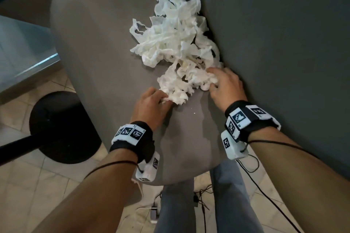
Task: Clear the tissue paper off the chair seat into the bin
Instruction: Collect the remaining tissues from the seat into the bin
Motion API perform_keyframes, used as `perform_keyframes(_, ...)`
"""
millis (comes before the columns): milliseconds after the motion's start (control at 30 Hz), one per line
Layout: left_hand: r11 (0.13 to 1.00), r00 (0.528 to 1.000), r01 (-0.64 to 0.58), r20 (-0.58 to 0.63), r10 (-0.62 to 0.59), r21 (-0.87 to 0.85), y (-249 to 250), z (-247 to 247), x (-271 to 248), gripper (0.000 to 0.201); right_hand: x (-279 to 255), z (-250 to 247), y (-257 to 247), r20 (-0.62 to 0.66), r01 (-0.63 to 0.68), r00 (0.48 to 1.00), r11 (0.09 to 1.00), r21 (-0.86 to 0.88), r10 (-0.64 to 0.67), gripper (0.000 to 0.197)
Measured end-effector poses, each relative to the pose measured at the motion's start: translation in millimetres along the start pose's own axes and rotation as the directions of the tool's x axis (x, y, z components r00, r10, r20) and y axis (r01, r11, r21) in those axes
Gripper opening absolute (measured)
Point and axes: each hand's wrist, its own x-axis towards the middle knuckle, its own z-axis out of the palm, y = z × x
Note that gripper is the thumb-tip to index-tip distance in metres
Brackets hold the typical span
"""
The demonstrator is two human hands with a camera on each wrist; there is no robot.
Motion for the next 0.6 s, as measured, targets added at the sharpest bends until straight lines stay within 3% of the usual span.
perform_keyframes(133, 0.996, 0.990, 0.010, -0.138, -0.022, -0.086, 5, -9, -23, 0.021, -7, -4, 3, 0.000, -0.079, 0.997, 0.991, 0.108, 0.079, 0.033)
perform_keyframes(233, 0.978, 0.969, 0.033, -0.234, -0.083, -0.208, 7, -18, -36, 0.008, -17, -9, 4, 0.001, -0.098, 0.995, 0.982, 0.163, 0.099, 0.022)
perform_keyframes(267, 0.965, 0.960, 0.067, -0.246, -0.132, -0.255, 8, -20, -38, 0.020, -21, -10, 3, -0.001, -0.103, 0.994, 0.978, 0.179, 0.105, 0.022)
perform_keyframes(367, 0.930, 0.949, 0.183, -0.188, -0.251, -0.319, 15, -20, -40, 0.033, -26, -7, 3, -0.014, -0.138, 0.989, 0.969, 0.203, 0.144, 0.028)
perform_keyframes(500, 0.985, 0.991, 0.088, -0.087, -0.102, -0.148, 22, -11, -29, 0.053, -23, 3, 4, 0.011, -0.173, 0.985, 0.966, 0.193, 0.174, 0.010)
perform_keyframes(600, 0.998, 0.996, 0.037, 0.084, -0.042, 0.059, 25, 4, -21, 0.058, -21, 10, 3, 0.029, -0.103, 0.995, 0.972, 0.211, 0.099, 0.024)
